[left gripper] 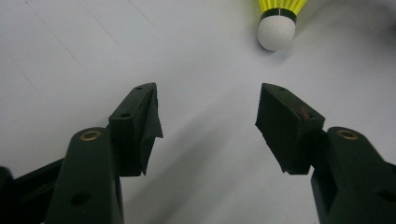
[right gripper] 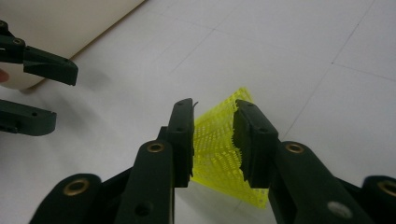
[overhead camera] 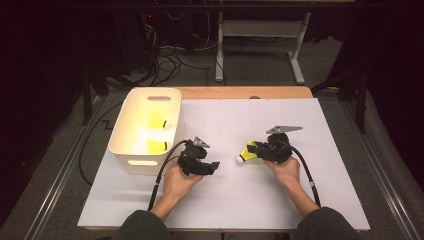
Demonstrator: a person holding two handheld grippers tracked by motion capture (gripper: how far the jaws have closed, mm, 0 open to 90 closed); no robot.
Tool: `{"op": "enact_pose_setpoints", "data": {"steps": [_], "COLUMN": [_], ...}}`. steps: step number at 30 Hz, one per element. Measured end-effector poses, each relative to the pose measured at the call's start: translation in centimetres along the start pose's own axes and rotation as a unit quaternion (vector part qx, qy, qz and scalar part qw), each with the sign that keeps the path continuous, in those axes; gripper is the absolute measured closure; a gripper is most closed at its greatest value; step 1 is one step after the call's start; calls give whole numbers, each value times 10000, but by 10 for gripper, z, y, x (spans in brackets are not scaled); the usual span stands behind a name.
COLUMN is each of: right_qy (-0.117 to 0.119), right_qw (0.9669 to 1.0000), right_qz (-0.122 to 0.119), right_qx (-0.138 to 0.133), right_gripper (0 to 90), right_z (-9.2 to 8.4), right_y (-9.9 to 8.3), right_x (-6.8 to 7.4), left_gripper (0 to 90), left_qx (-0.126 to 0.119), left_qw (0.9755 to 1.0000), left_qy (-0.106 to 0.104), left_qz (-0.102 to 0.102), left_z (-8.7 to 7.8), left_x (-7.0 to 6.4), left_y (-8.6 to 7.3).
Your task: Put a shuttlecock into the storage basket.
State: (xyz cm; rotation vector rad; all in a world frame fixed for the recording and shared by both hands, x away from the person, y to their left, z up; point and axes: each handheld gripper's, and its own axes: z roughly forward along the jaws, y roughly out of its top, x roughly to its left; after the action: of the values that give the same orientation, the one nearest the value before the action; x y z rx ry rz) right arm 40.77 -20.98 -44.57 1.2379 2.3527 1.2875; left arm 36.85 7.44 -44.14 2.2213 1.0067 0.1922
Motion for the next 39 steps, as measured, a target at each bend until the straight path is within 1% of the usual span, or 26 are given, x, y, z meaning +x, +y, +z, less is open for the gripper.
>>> {"op": "enact_pose_setpoints", "data": {"steps": [5, 8, 10, 11, 13, 15, 17, 21, 23, 24, 25, 28, 33, 36, 39], "right_qy": [52, 67, 63, 60, 64, 89, 118, 225, 330, 373, 397, 495, 611, 643, 684], "right_qw": [10000, 10000, 10000, 10000, 9999, 9999, 9999, 9997, 9994, 9991, 9988, 9982, 9976, 9973, 9971], "right_qz": [-5, -6, -15, -14, -32, -36, -43, -35, -105, -214, -278, -345, -330, -356, -333], "right_qx": [2, 51, 49, 70, 87, 101, 103, 63, 13, -2, 5, 19, 2, -6, -11], "right_gripper": [767, 799, 838, 847, 862, 873, 880, 889, 894, 895, 899, 900, 900, 900, 900], "right_z": [-1, -1, -3, -3, -3, -3, -4, -6, -8, -9, -10, -11, -12, -13, -14], "right_y": [0, 0, 0, 0, 0, 1, 1, 2, 3, 4, 5, 8, 9, 9, 9], "right_x": [-2, -3, -3, -3, -3, -3, -3, -2, 2, 6, 9, 12, 15, 16, 17], "left_gripper": [406, 411, 417, 420, 428, 432, 433, 432, 431, 431, 429, 420, 404, 398, 395], "left_qx": [15, 1, 25, 46, 75, 101, 112, 125, 133, 147, 157, 142, 115, 61, 47], "left_qw": [10000, 10000, 10000, 9999, 9999, 9998, 9998, 9997, 9996, 9995, 9995, 9994, 9992, 9992, 9991], "left_qy": [-1, 6, 0, 38, 11, 29, -29, -50, -19, 11, -1, -59, -114, -165, -188], "left_qz": [38, 55, 72, 109, 116, 153, 146, 206, 264, 293, 289, 296, 364, 372, 381], "left_z": [1, 1, 0, 0, 0, 0, 0, 0, 0, 1, 2, 3, 3, 2, 3], "left_x": [-1, -2, -2, -1, -1, -1, -1, -3, -3, -3, -3, -2, -3, -4, -5], "left_y": [0, 0, 0, 1, 1, 2, 3, 5, 6, 6, 6, 6, 7, 7, 8]}}
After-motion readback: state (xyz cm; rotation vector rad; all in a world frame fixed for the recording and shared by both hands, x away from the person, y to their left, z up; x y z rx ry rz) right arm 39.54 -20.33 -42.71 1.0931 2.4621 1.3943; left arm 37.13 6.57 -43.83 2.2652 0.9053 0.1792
